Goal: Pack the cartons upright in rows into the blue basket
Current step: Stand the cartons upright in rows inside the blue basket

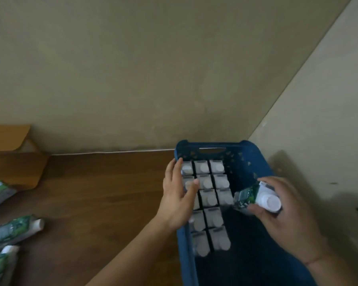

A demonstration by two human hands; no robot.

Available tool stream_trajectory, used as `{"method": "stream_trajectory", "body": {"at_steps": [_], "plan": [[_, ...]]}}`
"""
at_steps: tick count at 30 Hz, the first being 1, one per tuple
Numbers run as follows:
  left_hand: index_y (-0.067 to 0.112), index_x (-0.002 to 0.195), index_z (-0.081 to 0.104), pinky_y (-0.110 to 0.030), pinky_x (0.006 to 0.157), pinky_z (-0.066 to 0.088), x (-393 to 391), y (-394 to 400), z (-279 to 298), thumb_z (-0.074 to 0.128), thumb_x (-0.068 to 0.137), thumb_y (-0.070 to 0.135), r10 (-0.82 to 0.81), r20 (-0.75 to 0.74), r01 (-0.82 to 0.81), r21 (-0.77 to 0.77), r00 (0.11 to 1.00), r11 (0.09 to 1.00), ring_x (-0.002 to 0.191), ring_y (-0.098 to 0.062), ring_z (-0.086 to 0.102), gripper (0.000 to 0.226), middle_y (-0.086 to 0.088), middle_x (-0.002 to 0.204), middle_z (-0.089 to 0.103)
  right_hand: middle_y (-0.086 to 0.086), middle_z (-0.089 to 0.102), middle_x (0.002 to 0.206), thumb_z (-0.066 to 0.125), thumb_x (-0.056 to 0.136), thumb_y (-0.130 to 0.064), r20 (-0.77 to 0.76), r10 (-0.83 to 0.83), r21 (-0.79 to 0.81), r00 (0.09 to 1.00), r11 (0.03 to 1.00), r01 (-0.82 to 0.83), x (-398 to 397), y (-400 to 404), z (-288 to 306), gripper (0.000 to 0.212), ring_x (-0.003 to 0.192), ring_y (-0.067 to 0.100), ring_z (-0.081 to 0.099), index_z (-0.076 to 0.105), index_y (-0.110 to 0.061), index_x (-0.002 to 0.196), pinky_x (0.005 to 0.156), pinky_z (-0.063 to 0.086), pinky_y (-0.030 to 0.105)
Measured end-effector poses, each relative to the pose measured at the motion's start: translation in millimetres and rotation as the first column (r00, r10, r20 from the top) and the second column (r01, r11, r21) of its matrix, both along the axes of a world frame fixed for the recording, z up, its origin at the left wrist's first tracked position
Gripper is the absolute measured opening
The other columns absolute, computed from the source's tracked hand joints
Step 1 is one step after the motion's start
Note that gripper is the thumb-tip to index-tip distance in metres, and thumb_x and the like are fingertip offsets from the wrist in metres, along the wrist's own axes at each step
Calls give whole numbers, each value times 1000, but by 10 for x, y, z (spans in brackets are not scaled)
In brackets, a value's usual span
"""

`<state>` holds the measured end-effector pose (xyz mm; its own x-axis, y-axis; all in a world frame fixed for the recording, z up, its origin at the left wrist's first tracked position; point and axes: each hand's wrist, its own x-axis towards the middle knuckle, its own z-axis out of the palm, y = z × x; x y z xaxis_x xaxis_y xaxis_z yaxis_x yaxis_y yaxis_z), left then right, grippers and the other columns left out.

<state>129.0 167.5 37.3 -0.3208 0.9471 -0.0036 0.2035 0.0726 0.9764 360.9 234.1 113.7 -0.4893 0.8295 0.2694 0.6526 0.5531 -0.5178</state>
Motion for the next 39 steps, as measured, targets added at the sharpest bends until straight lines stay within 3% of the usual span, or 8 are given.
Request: {"method": "stream_trajectory", "body": {"at_steps": [8, 13, 18, 22, 26, 33, 37, 39], "plan": [[32, 152, 17, -39, 124, 11, -8, 31, -87, 36, 105, 11, 91, 22, -92, 32, 996, 995, 149, -9, 10, 54, 8, 161, 12, -13, 31, 125, 75, 81, -29, 365, 300, -336, 881, 925, -176, 8, 260, -534, 58, 100, 16, 57, 40, -28, 128, 88, 50, 37], [33, 150, 22, -44, 124, 13, 17, 25, -136, 36, 105, 8, 132, 72, -136, 51, 989, 989, 150, -11, 14, 53, 6, 161, 18, -2, 17, 120, 56, 78, 6, 537, 303, -305, 787, 940, -154, -90, 192, -857, 59, 64, 26, 57, 25, -26, 117, 58, 52, 42], [41, 147, 24, -43, 122, 23, 8, -77, -88, 40, 106, 27, 115, 121, -121, 46, 986, 992, 145, -7, 24, 46, 12, 158, 25, -1, 26, 116, 63, 83, -8, 500, 280, -380, 819, 921, -83, -127, 182, -791, 48, 76, 24, 59, 27, -28, 108, 72, 54, 43], [48, 150, 20, -44, 116, 33, -162, -470, -229, 35, 89, 75, 108, -19, -109, -98, 994, 989, 143, -8, 31, 68, 16, 158, 29, 0, 34, 123, 60, 82, -13, 715, 352, -406, 603, 912, -51, -319, 131, -474, 49, 101, 21, 52, 33, -28, 121, 83, 52, 39], [38, 151, 27, -44, 119, 29, -537, -1006, -571, 49, 98, 48, 57, -365, -190, -338, 929, 922, 147, -15, 23, 58, 10, 159, 28, -1, 48, 125, 46, 87, -11, 880, 263, -238, 395, 965, -113, -862, -48, -50, 39, 115, 21, 46, 38, -26, 122, 86, 47, 36], [34, 145, 37, -46, 121, 12, -1189, -1981, -999, 42, 96, 38, -100, -710, -333, -444, 697, 832, 148, -27, 17, 49, 5, 160, 25, -4, 56, 79, 35, 98, -40, 877, 176, -13, 447, 938, -345, -2287, -706, 257, 37, 68, 14, 53, 30, -23, 130, 49, 34, 28], [34, 145, 36, -48, 119, 13, -1392, -2238, -1242, 33, 97, 51, -143, -721, -301, -450, 678, 841, 147, -31, 21, 51, 1, 160, 27, 3, 57, 122, 42, 93, -56, 817, 208, 50, 538, 904, -425, -3074, -959, 154, 56, 102, 22, 59, 30, -26, 139, 69, 52, 36], [33, 140, 42, -50, 115, 23, -1409, -2269, -1374, 36, 95, 51, -123, -736, -288, -406, 666, 867, 142, -32, 34, 49, -1, 155, 37, 2, 50, 138, 50, 91, -54, 802, 391, -117, 452, 845, -522, -3526, -1163, -65, 65, 118, 23, 54, 25, -30, 146, 80, 54, 37]]}}
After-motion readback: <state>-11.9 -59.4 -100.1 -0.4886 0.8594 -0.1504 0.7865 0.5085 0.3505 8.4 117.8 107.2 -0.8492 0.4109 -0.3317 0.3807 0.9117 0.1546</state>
